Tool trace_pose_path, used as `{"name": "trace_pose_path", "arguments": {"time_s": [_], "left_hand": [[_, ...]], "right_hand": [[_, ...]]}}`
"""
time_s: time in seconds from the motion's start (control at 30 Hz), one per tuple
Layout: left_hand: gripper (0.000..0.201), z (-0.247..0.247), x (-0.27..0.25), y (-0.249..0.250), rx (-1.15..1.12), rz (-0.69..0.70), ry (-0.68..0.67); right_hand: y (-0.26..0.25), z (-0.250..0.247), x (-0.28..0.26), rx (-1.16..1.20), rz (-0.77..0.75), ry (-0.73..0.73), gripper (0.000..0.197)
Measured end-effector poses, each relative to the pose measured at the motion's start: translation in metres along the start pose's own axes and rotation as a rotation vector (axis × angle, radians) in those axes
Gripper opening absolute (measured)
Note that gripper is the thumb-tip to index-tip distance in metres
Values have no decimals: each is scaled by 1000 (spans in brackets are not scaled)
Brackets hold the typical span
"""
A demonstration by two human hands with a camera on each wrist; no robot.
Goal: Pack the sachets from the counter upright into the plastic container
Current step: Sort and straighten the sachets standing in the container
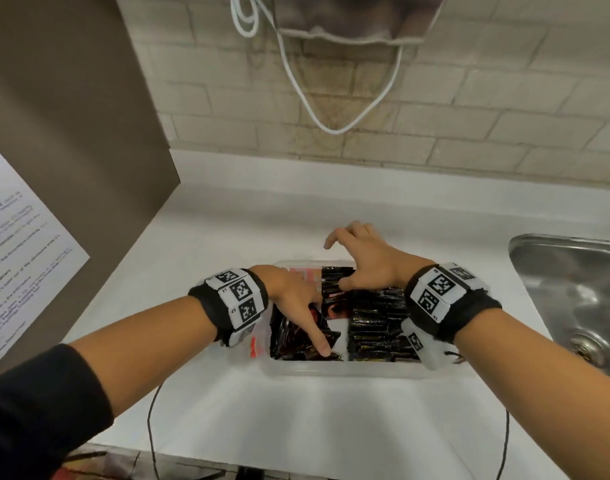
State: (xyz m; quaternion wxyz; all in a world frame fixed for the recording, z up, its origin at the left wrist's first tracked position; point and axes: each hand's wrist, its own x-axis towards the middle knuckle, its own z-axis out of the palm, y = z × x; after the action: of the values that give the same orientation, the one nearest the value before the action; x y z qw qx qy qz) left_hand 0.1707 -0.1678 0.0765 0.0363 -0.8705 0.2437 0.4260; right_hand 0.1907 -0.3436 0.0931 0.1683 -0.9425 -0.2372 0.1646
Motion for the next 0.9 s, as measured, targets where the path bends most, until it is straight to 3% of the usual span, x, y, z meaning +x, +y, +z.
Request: {"name": "trace_pose_path", "arguments": {"time_s": [0.07, 0.13, 0.2, 0.27, 0.43, 0.6, 0.77, 0.9], "left_hand": [[100, 0, 1, -5, -15, 50, -3], [103, 0, 3, -10, 2, 69, 1], [107, 0, 4, -14, 11, 81, 12], [109, 1, 5, -16, 3, 100, 21], [96, 9, 8, -26, -6, 214, 77], [114, 21, 13, -33, 124, 283, 163], [101, 31, 21, -37, 201, 327, 292], [101, 36, 24, -37, 191, 349, 379]], "right_hand": [[-12, -7, -8, 120, -25, -20, 35], [-26, -7, -12, 138, 59, -200, 20], [-36, 1, -13, 122, 163, -409, 25], [-43, 11, -13, 135, 212, -519, 32], [-51, 25, -17, 152, 263, -423, 33], [-50, 25, -23, 197, 270, -397, 17], [-39, 16, -32, 307, 248, -324, 13], [-30, 7, -40, 375, 251, -256, 15]]}}
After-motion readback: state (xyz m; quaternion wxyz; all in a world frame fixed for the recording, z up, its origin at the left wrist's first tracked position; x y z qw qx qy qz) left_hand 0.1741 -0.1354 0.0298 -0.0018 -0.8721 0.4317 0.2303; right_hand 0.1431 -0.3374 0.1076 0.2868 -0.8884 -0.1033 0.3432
